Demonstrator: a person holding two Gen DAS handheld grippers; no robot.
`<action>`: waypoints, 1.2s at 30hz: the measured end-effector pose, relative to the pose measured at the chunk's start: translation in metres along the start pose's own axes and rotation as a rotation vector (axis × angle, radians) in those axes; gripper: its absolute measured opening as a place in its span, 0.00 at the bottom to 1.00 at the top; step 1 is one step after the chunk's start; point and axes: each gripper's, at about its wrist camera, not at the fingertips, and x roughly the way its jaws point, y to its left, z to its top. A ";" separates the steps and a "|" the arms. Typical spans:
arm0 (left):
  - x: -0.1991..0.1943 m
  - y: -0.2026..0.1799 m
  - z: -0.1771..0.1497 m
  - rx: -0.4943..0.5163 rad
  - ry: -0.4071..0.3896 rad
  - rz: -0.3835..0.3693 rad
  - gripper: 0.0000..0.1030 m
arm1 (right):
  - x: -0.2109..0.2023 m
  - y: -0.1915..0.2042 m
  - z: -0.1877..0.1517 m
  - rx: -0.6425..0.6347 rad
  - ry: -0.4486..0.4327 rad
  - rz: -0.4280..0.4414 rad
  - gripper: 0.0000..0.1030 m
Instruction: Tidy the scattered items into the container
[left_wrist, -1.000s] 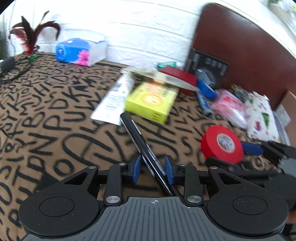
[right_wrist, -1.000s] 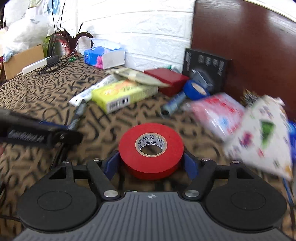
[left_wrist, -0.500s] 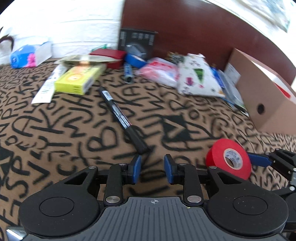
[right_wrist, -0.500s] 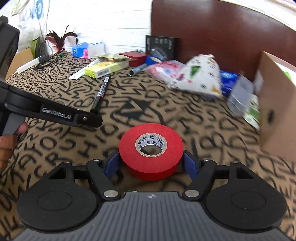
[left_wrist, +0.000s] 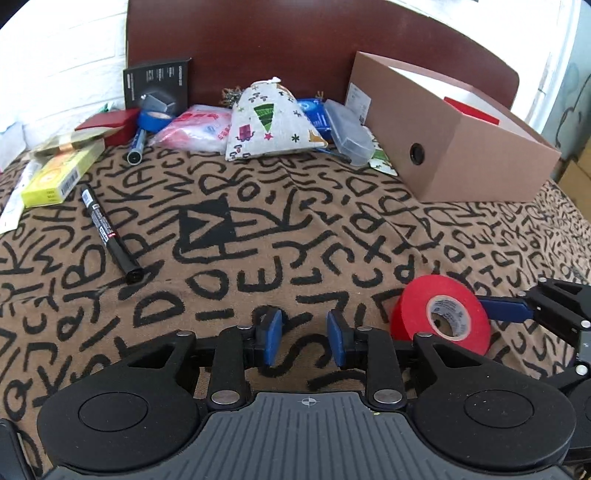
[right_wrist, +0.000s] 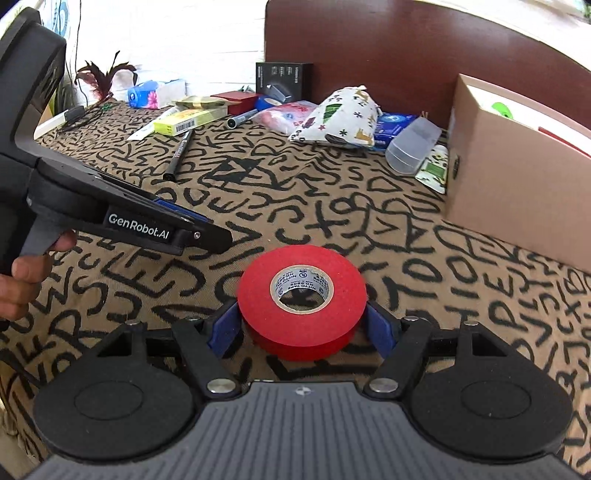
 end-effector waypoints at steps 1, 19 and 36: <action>0.000 0.001 0.000 -0.007 0.000 0.002 0.44 | 0.000 0.000 -0.001 0.005 -0.004 -0.001 0.74; -0.009 0.038 0.008 -0.174 -0.015 0.037 0.58 | 0.003 0.004 0.001 -0.018 -0.048 -0.057 0.84; 0.021 0.114 0.052 -0.340 -0.006 0.320 0.42 | 0.010 0.004 0.000 0.014 -0.054 -0.057 0.85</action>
